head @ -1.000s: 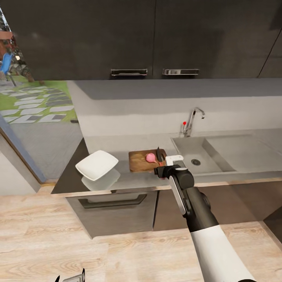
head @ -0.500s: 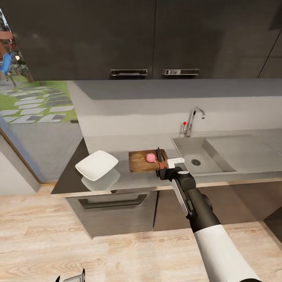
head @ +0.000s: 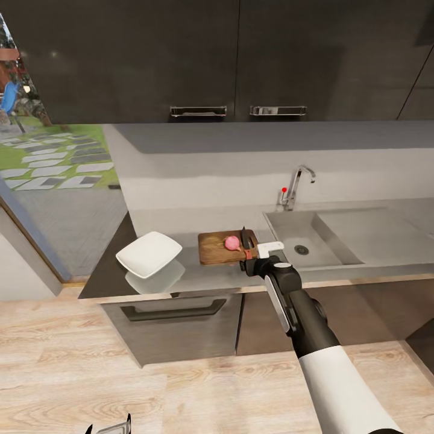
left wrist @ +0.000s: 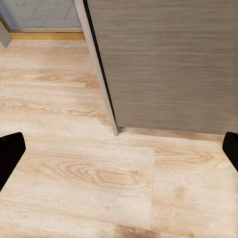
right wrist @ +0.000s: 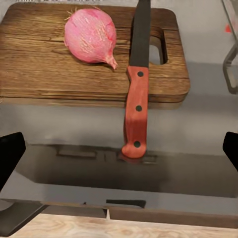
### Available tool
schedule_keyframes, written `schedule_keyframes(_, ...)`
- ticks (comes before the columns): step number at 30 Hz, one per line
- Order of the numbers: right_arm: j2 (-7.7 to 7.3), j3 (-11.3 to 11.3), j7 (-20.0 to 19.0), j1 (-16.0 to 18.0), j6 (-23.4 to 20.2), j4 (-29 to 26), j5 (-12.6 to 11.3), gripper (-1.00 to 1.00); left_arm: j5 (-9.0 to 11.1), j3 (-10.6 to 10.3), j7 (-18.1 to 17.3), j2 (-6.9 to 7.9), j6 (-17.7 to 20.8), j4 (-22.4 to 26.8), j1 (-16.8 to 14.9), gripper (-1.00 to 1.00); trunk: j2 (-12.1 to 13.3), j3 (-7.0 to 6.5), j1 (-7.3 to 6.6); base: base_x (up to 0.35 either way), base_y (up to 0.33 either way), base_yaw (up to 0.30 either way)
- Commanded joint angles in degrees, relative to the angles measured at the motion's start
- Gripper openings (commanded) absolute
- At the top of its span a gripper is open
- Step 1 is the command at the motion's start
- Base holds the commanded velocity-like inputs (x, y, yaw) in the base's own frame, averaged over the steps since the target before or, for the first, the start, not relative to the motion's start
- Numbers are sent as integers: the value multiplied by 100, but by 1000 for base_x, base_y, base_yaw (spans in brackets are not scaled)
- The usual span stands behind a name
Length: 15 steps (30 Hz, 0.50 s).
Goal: In the kitchen, take the Vidalia onion out of the sink, dice it on the chopping board with the paring knife, put the diced onion into the bowl on the countertop, then place both the paring knife and the chopping board into the sink.
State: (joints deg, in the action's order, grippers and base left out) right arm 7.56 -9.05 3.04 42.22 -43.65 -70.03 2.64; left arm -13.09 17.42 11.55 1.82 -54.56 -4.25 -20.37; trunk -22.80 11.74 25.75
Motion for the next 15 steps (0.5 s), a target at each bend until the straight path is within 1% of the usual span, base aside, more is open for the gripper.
schedule_keyframes(1, 0, -8, 11, 6, -30, -8, 25, 100, -62, 21, 48, 3, -29, -23, -11, 100, -12, 12, 3, 0, 0, 0)
schedule_keyframes(6, -5, -3, 12, 6, 35, -18, 33, 100, -62, 22, 43, 3, -29, -23, -11, 100, -12, 12, 3, 0, 0, 0)
schedule_keyframes(10, -20, -5, 14, 6, 308, -19, 42, 100, -65, 22, 42, 3, -29, -23, -11, 100, -12, 12, 3, 0, 0, 0)
schedule_keyframes(15, -26, -15, 14, 6, 342, -20, 43, 100, -64, 20, 40, 3, -29, -23, -11, 100, -12, 12, 3, 0, 0, 0)
